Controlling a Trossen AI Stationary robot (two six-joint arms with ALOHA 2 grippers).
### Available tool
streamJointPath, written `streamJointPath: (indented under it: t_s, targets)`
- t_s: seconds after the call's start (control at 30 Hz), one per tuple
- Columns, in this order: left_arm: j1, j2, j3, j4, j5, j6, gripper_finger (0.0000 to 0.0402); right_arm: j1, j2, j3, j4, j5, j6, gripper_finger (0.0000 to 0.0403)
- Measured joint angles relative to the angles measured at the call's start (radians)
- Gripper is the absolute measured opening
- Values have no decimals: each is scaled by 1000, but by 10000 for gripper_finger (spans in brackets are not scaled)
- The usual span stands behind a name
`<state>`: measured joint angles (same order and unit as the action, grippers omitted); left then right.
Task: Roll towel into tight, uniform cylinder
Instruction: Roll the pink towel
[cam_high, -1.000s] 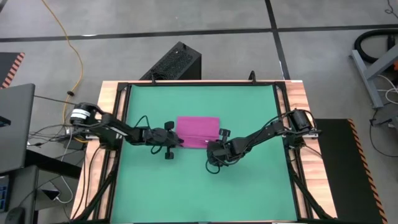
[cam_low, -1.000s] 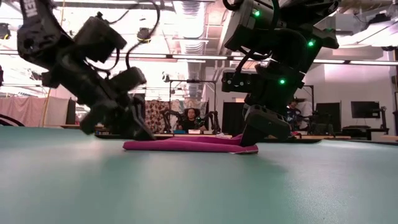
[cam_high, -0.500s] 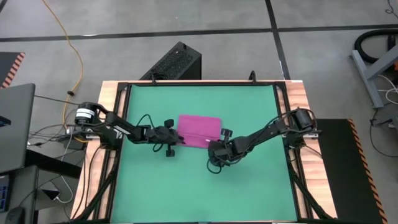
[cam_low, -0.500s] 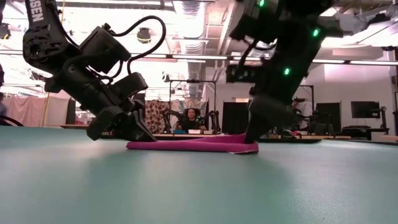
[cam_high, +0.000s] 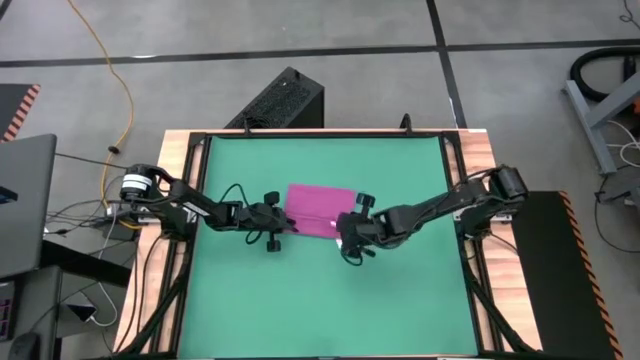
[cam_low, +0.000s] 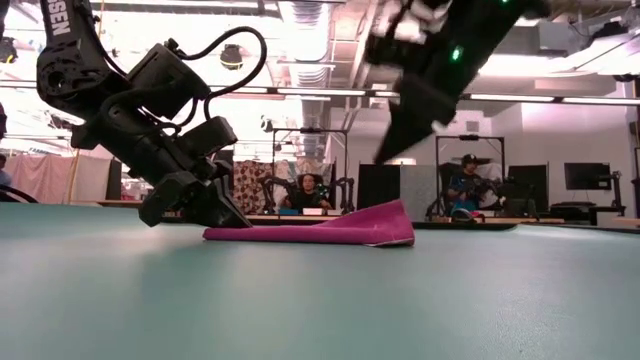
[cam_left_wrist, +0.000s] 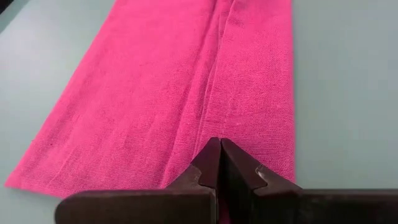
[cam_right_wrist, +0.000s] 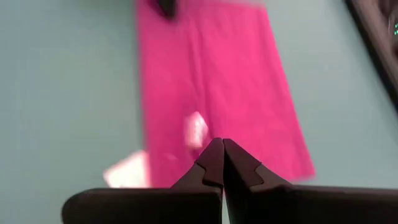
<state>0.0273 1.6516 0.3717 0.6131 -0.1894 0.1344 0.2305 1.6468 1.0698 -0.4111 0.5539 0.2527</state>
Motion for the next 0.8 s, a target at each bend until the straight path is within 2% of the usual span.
streamJointPath:
  t_s: [0.13, 0.27, 0.43, 0.6, 0.8]
  targets:
    - [0, 0, 0, 0, 0, -5, 0, 53, -12, -46, 159, 16, -72, 12]
    - [0, 0, 0, 1, 0, -6, 0, 41, -10, -204, 422, -28, -69, 5]
    - [0, 0, 0, 1, 0, -7, 0, 9, -17, -386, 745, -27, -56, 3]
    - [0, 0, 0, 2, 0, -19, 0, -6, -3, -454, 854, -67, -32, 2]
    - [0, 1, -1, 6, -1, -42, 0, -40, 27, -458, 842, -69, -34, 1]
